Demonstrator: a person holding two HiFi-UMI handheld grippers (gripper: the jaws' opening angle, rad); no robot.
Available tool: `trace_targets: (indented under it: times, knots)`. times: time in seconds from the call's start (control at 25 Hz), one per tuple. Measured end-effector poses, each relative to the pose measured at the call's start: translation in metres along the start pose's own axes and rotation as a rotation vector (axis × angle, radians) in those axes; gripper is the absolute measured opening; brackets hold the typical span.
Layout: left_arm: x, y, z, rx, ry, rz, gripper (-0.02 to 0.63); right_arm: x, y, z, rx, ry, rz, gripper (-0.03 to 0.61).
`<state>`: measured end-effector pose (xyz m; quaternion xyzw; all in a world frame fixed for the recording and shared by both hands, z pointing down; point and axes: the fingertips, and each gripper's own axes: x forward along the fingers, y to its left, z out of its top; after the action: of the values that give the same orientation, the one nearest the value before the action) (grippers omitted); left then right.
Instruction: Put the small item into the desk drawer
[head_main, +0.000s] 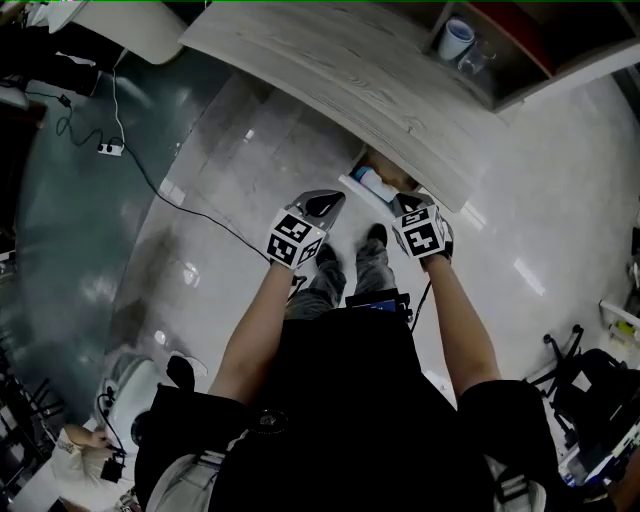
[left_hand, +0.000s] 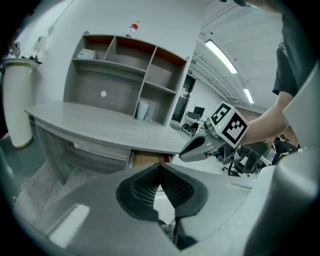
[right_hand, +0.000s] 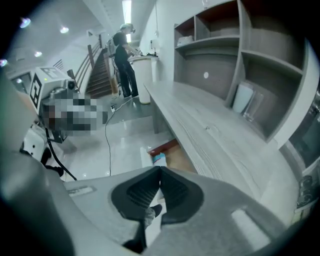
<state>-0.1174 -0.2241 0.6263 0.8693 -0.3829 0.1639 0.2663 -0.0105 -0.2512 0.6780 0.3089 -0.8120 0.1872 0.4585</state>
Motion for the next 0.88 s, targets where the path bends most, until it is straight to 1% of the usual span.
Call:
trace_targets:
  times: [0.28,0.64,0.88]
  knots:
    - [-0.008,-0.014,0.005,0.006,-0.012,0.001,0.002,-0.035,-0.002,0.008,0.076,-0.109,0.001,0.003]
    - [-0.019,-0.026,0.013,0.010,-0.023,-0.006,0.002,-0.075,0.002,0.016,0.173,-0.247,0.033,0.002]
    - [-0.026,-0.025,0.018,0.010,-0.033,-0.005,0.002,-0.096,-0.001,0.026,0.264,-0.341,0.065,0.002]
